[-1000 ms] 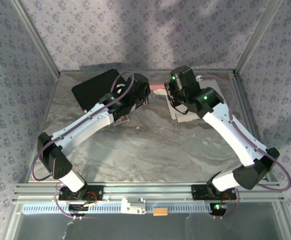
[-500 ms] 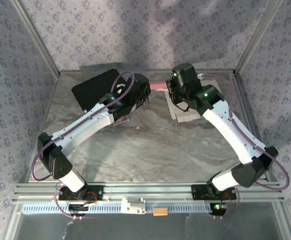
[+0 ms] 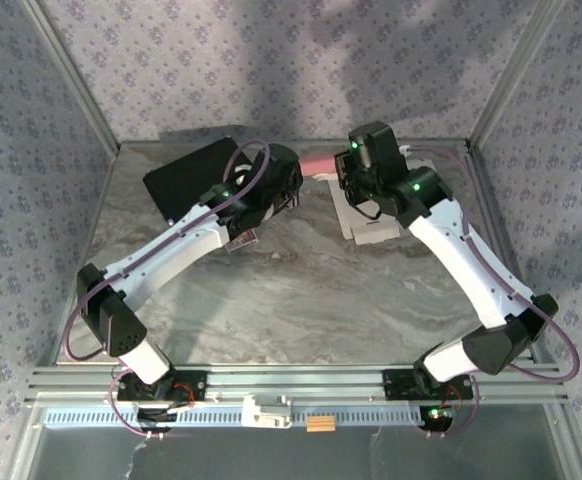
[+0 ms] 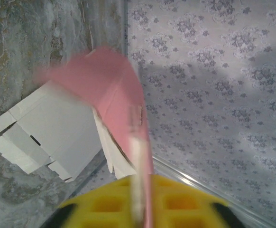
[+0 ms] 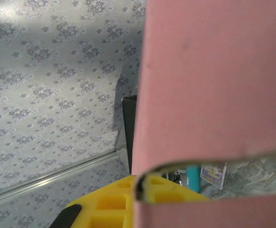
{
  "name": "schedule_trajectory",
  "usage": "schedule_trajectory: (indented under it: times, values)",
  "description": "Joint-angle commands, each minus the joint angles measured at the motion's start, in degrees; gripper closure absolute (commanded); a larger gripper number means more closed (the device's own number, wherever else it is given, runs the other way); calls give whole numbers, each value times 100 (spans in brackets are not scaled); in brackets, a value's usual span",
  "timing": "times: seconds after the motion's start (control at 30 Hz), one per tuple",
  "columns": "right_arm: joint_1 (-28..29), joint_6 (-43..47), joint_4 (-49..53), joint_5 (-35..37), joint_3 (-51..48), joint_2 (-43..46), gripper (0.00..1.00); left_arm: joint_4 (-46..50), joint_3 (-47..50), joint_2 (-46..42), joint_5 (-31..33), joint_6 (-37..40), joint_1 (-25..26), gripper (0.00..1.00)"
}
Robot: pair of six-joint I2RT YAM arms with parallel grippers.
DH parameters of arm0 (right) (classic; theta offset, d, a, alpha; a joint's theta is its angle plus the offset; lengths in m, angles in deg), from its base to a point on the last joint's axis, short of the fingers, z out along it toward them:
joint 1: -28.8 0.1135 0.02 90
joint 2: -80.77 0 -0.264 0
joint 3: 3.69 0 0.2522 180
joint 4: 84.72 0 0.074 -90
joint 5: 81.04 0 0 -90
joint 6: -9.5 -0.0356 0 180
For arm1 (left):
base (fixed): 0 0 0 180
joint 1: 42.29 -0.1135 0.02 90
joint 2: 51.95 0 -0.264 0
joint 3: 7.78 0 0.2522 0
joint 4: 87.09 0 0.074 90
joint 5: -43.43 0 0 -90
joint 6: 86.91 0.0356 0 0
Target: Fold the paper box
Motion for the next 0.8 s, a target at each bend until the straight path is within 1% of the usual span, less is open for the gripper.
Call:
schedule_trajectory:
  times: [0.0,0.03,0.07,0.1,0.13,0.17,0.2,0.23,0.27,0.3,0.33,0.37,0.4,0.43,0.47,0.53,0.6,0.63,0.7,0.73,0.77]
  values:
    - [-206,-189,337,-351,227,22,100,-360,-118,-127,-285,709,-252,54]
    - [-291,-32,380,-431,318,21,100,-163,-161,-198,-416,902,-363,42]
    - [-325,-40,707,-449,468,-1,100,-351,-37,-322,-638,1241,-525,37]
    - [-373,-179,1044,-535,542,-2,100,-548,78,-484,-861,1965,-731,33]
    - [-452,-315,969,-697,392,89,100,-146,-8,-641,-966,2425,-880,26]
    - [-538,-416,668,-747,209,209,100,204,-2,-802,-1029,2516,-979,19]
    - [-612,-487,510,-793,47,301,100,-119,333,-1018,-1308,2687,-1109,18]
    - [-663,-571,606,-843,47,327,100,-588,693,-1203,-1640,2745,-1239,18]
    - [-722,-586,686,-934,99,313,100,-718,910,-1350,-1866,2802,-1333,18]
    - [-805,-598,733,-1044,136,296,100,-690,1043,-1512,-1955,3189,-1388,18]
    - [-875,-644,724,-1124,153,292,100,-587,1070,-1650,-1968,3906,-1407,18]
    - [-933,-722,727,-1206,141,305,100,-622,1087,-1737,-2089,4977,-1402,19]
    - [-985,-793,739,-1297,138,312,100,-499,1075,-1787,-2151,5863,-1385,21]
    - [-1043,-864,780,-1383,161,309,100,-259,1111,-1843,-2026,6675,-1298,22]
    - [-1089,-916,812,-1455,187,308,100,-385,1372,-1919,-2051,7420,-1247,22]
    - [-1162,-990,946,-1555,266,301,100,-1002,2007,-2108,-2108,8750,-1093,24]
    - [-1223,-1052,1018,-1661,319,304,100,-1877,2752,-2270,-2261,9789,-1003,25]
    - [-1256,-1080,1044,-1706,335,300,100,-2153,3015,-2313,-2206,10261,-930,25]
    - [-1292,-1155,1064,-1828,337,303,100,-2617,3382,-2288,-2264,10899,-908,25]
    - [-1313,-1176,1075,-1874,338,295,100,-2977,3599,-2260,-2416,11252,-880,25]
    - [-1322,-1189,1098,-1911,354,304,100,-3286,3771,-2229,-2423,11541,-836,25]
